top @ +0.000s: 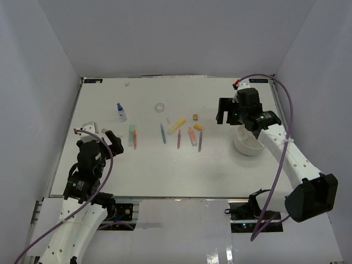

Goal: Sort the stationery into containers
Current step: Pick up the pen from the center of the board.

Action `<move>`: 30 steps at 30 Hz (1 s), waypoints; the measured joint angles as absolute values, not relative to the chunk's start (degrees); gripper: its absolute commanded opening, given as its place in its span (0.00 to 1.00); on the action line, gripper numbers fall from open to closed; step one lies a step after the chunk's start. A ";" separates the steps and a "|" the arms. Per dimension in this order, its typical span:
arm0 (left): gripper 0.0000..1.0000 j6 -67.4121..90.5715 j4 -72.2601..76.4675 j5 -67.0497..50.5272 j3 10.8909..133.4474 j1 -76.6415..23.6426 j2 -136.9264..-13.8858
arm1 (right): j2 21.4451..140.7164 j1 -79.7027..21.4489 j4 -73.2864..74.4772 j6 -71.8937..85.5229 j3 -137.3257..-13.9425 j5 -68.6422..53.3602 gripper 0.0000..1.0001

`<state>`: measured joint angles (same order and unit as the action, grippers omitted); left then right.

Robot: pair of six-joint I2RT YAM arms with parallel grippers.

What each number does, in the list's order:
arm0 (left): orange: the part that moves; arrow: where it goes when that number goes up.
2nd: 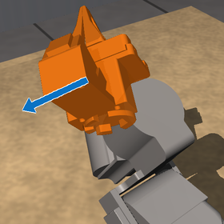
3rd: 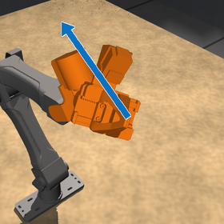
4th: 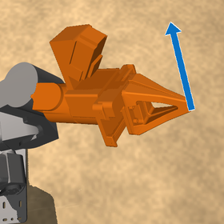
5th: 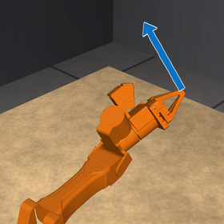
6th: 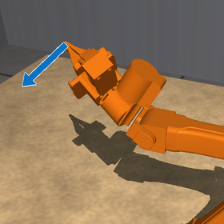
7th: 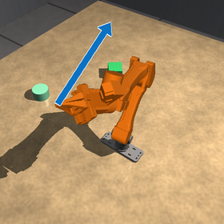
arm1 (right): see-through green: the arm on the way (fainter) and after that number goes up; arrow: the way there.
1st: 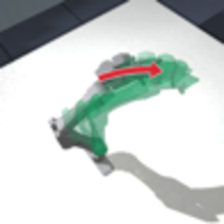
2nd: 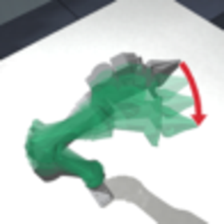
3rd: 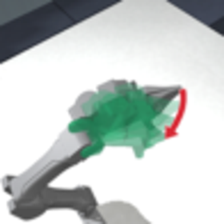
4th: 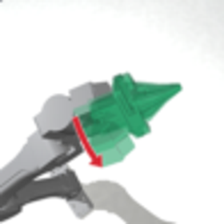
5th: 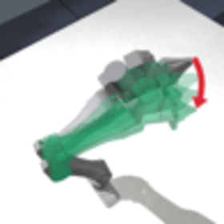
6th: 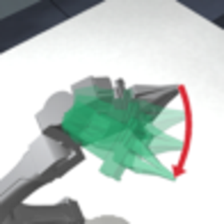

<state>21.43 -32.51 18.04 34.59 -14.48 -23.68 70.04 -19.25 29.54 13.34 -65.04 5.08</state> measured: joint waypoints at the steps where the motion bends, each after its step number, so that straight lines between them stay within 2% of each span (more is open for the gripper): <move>1: 0.98 21.39 -32.53 17.87 34.89 -14.48 -24.69 | 71.83 -20.69 30.13 13.85 -66.06 6.09 0.90; 4: 0.98 21.30 -32.49 16.78 36.23 -14.48 -28.14 | 77.38 -24.01 30.61 15.53 -68.31 7.97 0.91; 10: 0.98 21.76 -30.79 11.62 37.67 -14.48 -35.86 | 88.29 -28.91 31.53 19.81 -70.08 10.96 1.00; 18: 0.98 22.11 -26.87 6.39 36.69 -14.48 -42.72 | 97.62 -32.69 31.64 24.97 -70.70 12.93 0.81; 30: 0.98 22.13 -23.88 6.09 34.04 -14.48 -44.86 | 106.65 -33.19 30.96 29.52 -75.20 16.47 0.53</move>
